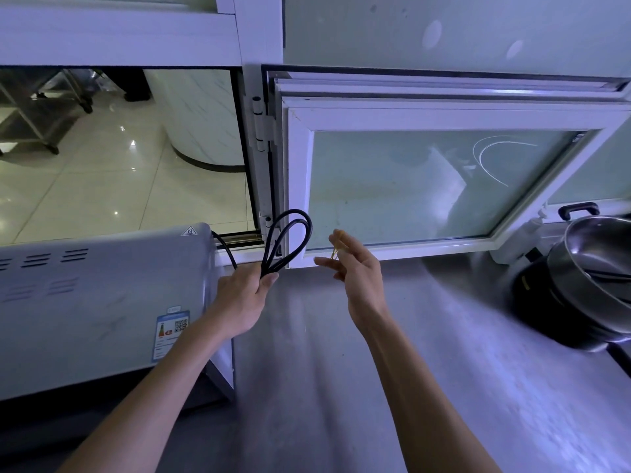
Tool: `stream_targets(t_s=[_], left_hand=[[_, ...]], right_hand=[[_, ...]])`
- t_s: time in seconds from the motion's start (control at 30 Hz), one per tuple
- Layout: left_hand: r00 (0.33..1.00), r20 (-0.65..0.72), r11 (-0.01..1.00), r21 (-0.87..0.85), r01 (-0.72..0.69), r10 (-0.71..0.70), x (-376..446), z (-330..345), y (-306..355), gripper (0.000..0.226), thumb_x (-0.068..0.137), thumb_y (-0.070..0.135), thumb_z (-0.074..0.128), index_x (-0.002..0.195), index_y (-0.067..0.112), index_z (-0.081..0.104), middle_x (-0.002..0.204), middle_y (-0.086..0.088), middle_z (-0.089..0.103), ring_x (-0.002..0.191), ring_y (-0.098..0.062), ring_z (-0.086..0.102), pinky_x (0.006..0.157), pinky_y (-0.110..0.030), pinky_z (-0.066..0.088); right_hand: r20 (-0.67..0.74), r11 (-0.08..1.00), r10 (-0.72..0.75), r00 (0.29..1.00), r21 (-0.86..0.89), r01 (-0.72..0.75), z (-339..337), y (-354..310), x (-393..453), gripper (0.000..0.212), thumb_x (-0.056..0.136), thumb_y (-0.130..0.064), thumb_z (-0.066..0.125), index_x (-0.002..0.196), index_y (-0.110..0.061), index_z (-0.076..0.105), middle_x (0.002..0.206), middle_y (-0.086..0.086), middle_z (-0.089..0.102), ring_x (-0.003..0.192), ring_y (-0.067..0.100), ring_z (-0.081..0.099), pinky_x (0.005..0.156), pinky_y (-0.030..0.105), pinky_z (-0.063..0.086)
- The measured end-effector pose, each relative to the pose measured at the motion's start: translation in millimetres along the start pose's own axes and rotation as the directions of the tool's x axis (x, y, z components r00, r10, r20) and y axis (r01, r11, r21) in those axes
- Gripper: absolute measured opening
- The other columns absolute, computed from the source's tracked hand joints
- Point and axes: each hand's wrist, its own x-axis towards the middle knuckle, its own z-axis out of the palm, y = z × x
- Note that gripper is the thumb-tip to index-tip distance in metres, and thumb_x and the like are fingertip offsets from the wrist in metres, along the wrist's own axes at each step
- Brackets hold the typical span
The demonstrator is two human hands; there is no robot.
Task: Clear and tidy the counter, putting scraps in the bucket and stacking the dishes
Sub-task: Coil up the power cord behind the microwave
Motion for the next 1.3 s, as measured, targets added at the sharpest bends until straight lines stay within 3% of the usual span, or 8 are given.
stream_targets(t_s=[0.13,0.3,0.5,0.63,0.9,1.03,1.13,1.3], left_hand=[[0.999,0.035,0.999,0.039,0.000,-0.002,0,2,-3,0.027,0.105,0.041,0.028,0.097,0.022,0.045,0.087,-0.001,0.049,0.085,-0.026,0.047,0.079,-0.039,0.034],[0.997,0.077,0.998,0.057,0.028,-0.032,-2,3,-5,0.037,0.105,0.042,0.027,0.117,0.017,0.051,0.090,-0.001,0.050,0.092,-0.026,0.048,0.091,-0.044,0.038],[0.995,0.095,0.998,0.066,0.012,-0.018,0,3,-7,0.037,0.104,0.044,0.025,0.117,0.022,0.051,0.086,0.001,0.049,0.085,-0.022,0.049,0.092,-0.044,0.038],[0.995,0.091,0.998,0.050,-0.033,0.028,-1,5,-10,0.017,0.104,0.045,0.025,0.098,0.037,0.038,0.081,0.007,0.044,0.075,-0.003,0.039,0.085,-0.041,0.035],[0.985,0.116,0.977,0.151,-0.148,0.131,1,3,-11,0.024,0.106,0.038,0.028,0.083,0.044,0.025,0.079,0.016,0.035,0.074,-0.011,0.036,0.089,-0.040,0.033],[0.979,0.133,0.947,0.261,-0.187,0.156,3,6,-17,0.023,0.104,0.042,0.025,0.094,0.028,0.040,0.084,0.011,0.040,0.084,-0.014,0.034,0.088,-0.038,0.033],[0.968,0.099,0.926,0.283,-0.250,0.231,5,7,-20,0.025,0.104,0.041,0.028,0.100,0.024,0.045,0.088,0.011,0.039,0.085,-0.013,0.031,0.079,-0.034,0.025],[0.943,-0.012,0.929,0.176,-0.326,0.333,2,4,-22,0.013,0.104,0.032,0.041,0.104,0.024,0.051,0.081,0.018,0.033,0.091,-0.023,0.049,0.076,-0.035,0.026]], right_hand=[[0.041,0.997,-0.057,0.998,-0.053,0.059,-3,2,1,0.045,0.095,0.005,0.043,0.116,-0.025,0.070,0.119,-0.006,0.072,0.084,0.026,0.076,0.060,0.017,0.046],[0.069,0.986,-0.059,0.996,-0.150,0.069,-11,1,5,0.036,0.089,0.000,0.065,0.118,-0.021,0.069,0.114,-0.005,0.074,0.077,0.026,0.076,0.059,0.026,0.053],[0.134,0.932,-0.054,0.989,-0.350,0.098,-17,-11,7,0.046,0.083,-0.018,0.078,0.124,-0.031,0.061,0.123,-0.010,0.068,0.071,0.021,0.076,0.054,0.041,0.061],[0.202,0.869,-0.056,0.978,-0.473,0.147,-16,-23,8,0.051,0.078,-0.037,0.079,0.125,-0.038,0.057,0.131,-0.011,0.060,0.069,0.016,0.075,0.051,0.044,0.061],[0.320,0.777,-0.046,0.946,-0.584,0.235,-2,-44,12,0.055,0.071,-0.052,0.078,0.119,-0.038,0.055,0.139,-0.006,0.057,0.062,0.016,0.074,0.047,0.049,0.059],[0.328,0.767,-0.022,0.944,-0.600,0.227,1,-44,14,0.048,0.070,-0.052,0.077,0.110,-0.039,0.056,0.128,-0.012,0.062,0.061,0.017,0.073,0.046,0.049,0.059],[0.355,0.780,0.015,0.935,-0.589,0.211,3,-38,13,0.038,0.072,-0.047,0.079,0.104,-0.040,0.058,0.095,-0.028,0.068,0.060,0.017,0.073,0.045,0.048,0.059],[0.335,0.859,0.034,0.942,-0.492,0.144,8,-32,13,0.038,0.071,-0.048,0.082,0.102,-0.040,0.062,0.098,-0.029,0.067,0.064,0.022,0.075,0.049,0.049,0.060]])
